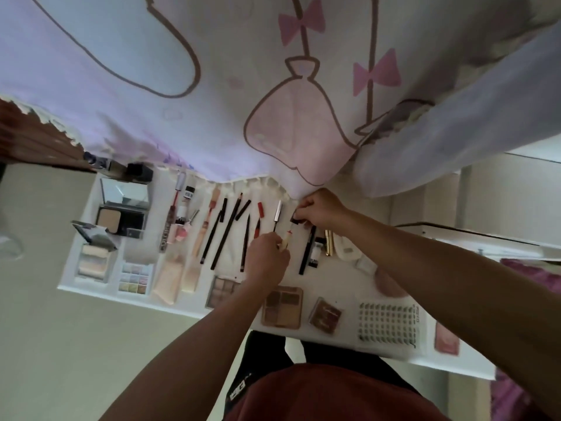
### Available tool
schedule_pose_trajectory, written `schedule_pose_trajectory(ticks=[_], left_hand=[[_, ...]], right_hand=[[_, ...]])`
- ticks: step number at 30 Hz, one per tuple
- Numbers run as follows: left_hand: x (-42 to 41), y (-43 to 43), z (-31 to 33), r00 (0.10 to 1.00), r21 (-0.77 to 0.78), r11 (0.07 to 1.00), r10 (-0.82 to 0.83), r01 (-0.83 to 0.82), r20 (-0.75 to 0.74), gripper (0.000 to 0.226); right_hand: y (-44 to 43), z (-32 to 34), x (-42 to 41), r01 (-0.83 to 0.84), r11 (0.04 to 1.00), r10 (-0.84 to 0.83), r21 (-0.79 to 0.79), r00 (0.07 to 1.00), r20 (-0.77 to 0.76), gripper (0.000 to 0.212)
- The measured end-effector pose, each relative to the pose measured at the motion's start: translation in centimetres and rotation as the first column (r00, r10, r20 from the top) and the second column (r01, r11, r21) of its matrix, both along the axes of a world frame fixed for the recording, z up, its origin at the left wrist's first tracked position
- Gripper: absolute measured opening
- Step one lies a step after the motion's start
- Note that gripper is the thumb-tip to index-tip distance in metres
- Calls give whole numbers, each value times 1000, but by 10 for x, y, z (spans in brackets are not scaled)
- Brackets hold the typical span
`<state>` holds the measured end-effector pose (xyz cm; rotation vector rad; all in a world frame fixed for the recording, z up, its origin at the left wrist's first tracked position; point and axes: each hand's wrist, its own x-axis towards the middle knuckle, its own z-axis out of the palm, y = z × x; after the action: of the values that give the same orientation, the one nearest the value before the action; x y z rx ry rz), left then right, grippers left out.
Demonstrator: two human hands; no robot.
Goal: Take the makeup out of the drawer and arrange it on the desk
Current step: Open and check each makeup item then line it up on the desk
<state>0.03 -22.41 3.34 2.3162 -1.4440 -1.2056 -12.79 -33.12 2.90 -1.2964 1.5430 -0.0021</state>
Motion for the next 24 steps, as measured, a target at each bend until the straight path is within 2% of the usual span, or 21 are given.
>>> schedule_pose_trajectory(ticks=[4,9,15,18,24], left_hand=[[-6,-5,-8,995,17,1000,-21,19,99,18],[-13,-9,-15,985,15,998,-67,65,158,13],[-15,-8,-15,979,35,995,-98,94,180,15],[-10,-5,-10,979,43,996,-88,81,183,24],[15,10,11,975,10,997,-71,70,210,18]], right_hand=[[-8,-15,8,-73,997,74,20,996,-47,14],[-13,-25,16,-68,997,70,31,995,-67,14],[-15,-23,15,-119,992,122,37,987,-99,17],[-14,-18,11,-151,989,151,10,980,-131,16],[-3,2,-1,-80,995,69,-66,986,-149,19]])
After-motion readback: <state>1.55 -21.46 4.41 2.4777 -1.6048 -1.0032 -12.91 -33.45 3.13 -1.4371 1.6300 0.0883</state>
